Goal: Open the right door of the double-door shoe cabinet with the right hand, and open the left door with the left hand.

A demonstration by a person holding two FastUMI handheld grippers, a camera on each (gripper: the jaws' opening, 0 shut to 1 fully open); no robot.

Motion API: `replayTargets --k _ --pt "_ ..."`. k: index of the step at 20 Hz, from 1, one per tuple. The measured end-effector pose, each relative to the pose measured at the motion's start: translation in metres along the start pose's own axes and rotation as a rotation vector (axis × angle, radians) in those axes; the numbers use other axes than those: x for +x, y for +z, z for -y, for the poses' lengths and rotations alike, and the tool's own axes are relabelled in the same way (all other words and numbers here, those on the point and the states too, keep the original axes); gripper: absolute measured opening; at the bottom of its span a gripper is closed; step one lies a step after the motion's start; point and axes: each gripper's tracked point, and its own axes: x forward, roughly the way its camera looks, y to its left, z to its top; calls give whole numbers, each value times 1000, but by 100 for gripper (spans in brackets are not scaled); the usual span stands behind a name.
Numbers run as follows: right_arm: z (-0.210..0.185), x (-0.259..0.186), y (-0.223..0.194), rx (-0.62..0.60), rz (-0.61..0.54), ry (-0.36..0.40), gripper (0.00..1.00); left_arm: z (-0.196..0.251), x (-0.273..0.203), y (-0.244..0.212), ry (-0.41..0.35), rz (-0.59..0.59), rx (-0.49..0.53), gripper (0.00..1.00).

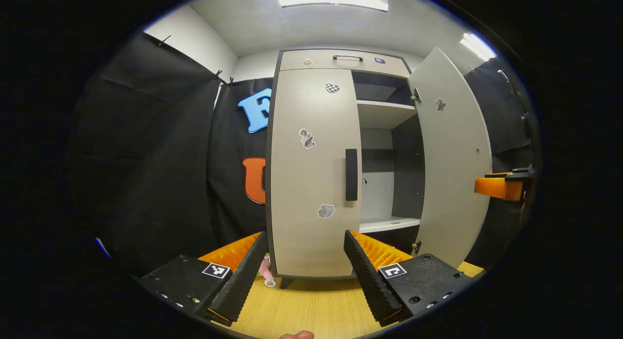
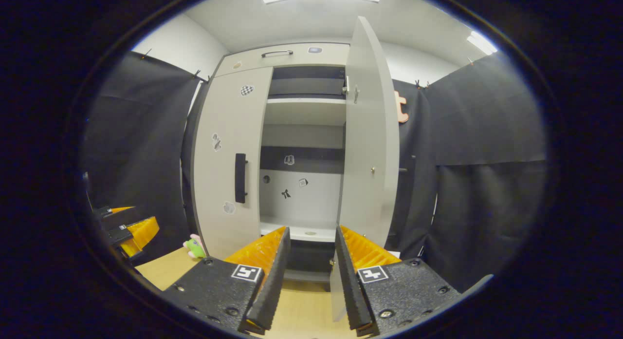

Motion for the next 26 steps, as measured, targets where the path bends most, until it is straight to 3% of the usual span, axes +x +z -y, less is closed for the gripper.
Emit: replayTargets --k 2,4,7,10,16,19,26 --pt "-2 5 -6 5 -16 -5 74 -3 0 0 6 0 7 95" --pt "-1 9 -8 25 -31 -23 82 -4 0 4 8 5 10 95" --pt "3 13 -9 75 -35 -29 82 -4 3 6 8 14 13 95" --pt "13 14 -10 88 -33 -57 90 5 11 10 -26 12 -25 95" --pt "10 6 -9 82 -19 -30 90 41 72 56 -124 88 -112 95" --pt "6 0 -9 69 -13 -10 90 58 114 76 -126 113 -72 95" --pt "11 -7 -18 69 -13 4 90 102 185 66 -159 50 4 95"
